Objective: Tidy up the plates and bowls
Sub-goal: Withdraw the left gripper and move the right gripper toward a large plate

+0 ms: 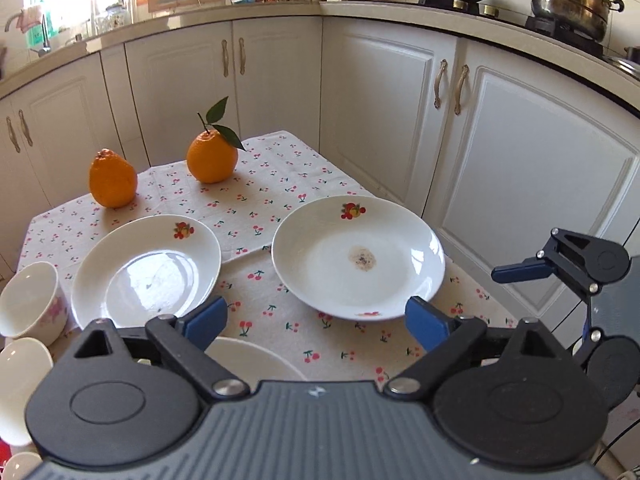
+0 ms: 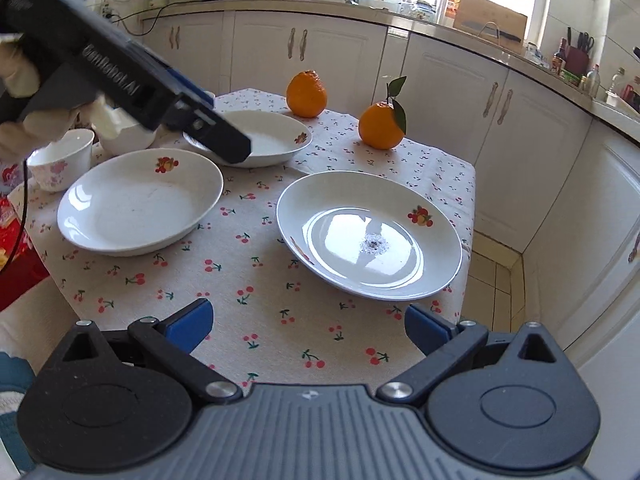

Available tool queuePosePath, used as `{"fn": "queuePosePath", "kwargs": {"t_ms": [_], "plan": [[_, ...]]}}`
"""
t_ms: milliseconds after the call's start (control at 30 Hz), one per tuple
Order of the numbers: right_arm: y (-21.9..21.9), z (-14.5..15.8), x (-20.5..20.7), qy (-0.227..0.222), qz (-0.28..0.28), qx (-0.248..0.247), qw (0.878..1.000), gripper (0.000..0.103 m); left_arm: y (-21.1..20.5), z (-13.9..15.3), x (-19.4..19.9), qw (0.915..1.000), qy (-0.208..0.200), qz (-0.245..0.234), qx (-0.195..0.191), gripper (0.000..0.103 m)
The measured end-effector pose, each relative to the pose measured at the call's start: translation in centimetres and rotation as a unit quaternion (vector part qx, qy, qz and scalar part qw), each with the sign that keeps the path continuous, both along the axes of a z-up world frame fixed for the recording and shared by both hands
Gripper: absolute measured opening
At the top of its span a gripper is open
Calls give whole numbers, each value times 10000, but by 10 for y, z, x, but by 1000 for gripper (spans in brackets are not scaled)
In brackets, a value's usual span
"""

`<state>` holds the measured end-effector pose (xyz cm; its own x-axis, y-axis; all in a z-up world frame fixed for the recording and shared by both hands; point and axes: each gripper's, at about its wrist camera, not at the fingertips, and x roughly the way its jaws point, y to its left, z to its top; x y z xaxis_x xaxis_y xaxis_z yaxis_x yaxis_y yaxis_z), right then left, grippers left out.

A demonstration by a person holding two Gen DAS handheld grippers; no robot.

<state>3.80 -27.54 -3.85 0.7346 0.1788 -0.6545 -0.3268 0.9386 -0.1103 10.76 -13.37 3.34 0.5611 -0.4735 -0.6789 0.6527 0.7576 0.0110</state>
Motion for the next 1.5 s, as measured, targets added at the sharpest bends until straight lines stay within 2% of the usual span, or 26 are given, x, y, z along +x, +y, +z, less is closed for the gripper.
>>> {"fn": "queuePosePath", "kwargs": {"t_ms": [267, 433, 567, 667, 800, 1133, 1300, 1367, 1500], "plan": [[21, 14, -16, -148, -270, 226, 9993, 103, 31, -3, -60, 9970, -737, 135, 180, 98], [24, 14, -19, -66, -483, 546, 9973, 103, 63, -13, -79, 9961, -765, 438, 103, 98], [27, 10, -18, 17, -553, 717, 9959, 103, 85, -28, -93, 9943, -770, 689, 261, 98], [31, 7, -17, 95, -530, 706, 9960, 103, 98, -40, -99, 9934, -689, 816, 407, 98], [39, 6, -11, 174, -494, 599, 9968, 103, 111, -57, -93, 9936, -327, 983, 445, 98], [54, 9, 4, 335, -327, 556, 9974, 103, 110, -88, -71, 9929, -111, 1009, 628, 98], [60, 6, 13, 461, -183, 548, 9973, 103, 111, -93, -61, 9930, 39, 1100, 416, 99], [63, 5, 17, 482, -100, 520, 9974, 103, 108, -94, -58, 9936, 71, 1048, 422, 103], [67, 3, 24, 517, 76, 547, 9971, 103, 105, -94, -51, 9927, 266, 1105, 409, 103]]}}
